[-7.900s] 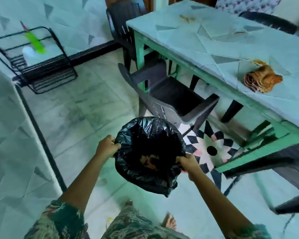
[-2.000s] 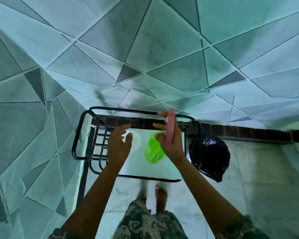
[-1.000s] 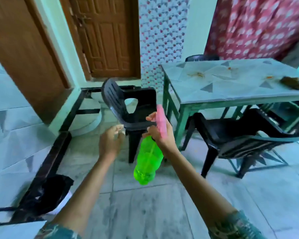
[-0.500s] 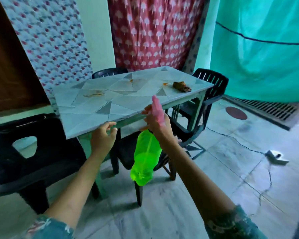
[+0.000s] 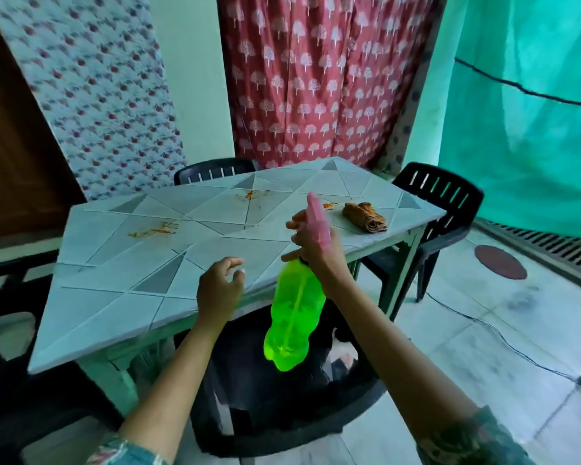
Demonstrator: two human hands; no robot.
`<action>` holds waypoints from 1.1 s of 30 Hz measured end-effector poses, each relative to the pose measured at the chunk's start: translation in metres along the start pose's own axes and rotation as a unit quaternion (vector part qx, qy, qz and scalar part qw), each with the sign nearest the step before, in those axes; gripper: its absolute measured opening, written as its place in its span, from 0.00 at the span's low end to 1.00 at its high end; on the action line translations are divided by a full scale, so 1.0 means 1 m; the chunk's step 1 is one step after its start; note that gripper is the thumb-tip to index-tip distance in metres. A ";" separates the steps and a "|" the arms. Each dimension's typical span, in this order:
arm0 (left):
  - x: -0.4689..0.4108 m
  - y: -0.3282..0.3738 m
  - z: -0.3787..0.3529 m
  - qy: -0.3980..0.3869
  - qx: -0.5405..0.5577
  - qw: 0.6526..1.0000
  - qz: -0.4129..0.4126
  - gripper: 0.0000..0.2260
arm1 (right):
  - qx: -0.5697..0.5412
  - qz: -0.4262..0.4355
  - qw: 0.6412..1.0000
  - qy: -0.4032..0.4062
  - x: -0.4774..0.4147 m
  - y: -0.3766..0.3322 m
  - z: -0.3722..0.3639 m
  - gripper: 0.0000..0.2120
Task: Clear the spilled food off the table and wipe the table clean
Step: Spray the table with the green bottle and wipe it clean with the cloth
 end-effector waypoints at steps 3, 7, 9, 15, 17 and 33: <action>-0.022 -0.004 -0.013 0.028 -0.023 0.999 0.024 0.11 | -0.014 -0.002 0.999 -0.029 -0.035 0.020 0.005 0.03; -0.043 -0.018 -0.025 0.066 -0.052 0.994 0.071 0.11 | -0.059 -0.017 0.994 -0.085 -0.069 0.047 0.001 0.06; -0.046 -0.028 -0.024 0.105 -0.060 0.987 0.104 0.11 | -0.068 -0.030 0.989 -0.127 -0.081 0.062 -0.005 0.10; -0.032 -0.043 -0.001 0.175 -0.049 0.969 0.166 0.09 | -0.104 -0.088 0.975 -0.175 -0.095 0.091 -0.026 0.15; -0.032 -0.052 0.017 0.200 -0.062 0.961 0.181 0.09 | -0.116 -0.096 0.969 -0.197 -0.099 0.097 -0.043 0.12; -0.100 -0.189 0.202 0.156 -0.119 0.963 0.184 0.11 | -0.064 -0.125 0.978 -0.152 -0.077 0.109 -0.251 0.08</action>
Point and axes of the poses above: each hand's wrist, its own x-axis away from the middle knuckle, its own z-axis out of the back of the hand, y = z × x, the point moved 8 cm from there along -x, towards the middle knuckle, and after that the axes turned 11 degrees about z, right-handed, at the moved point
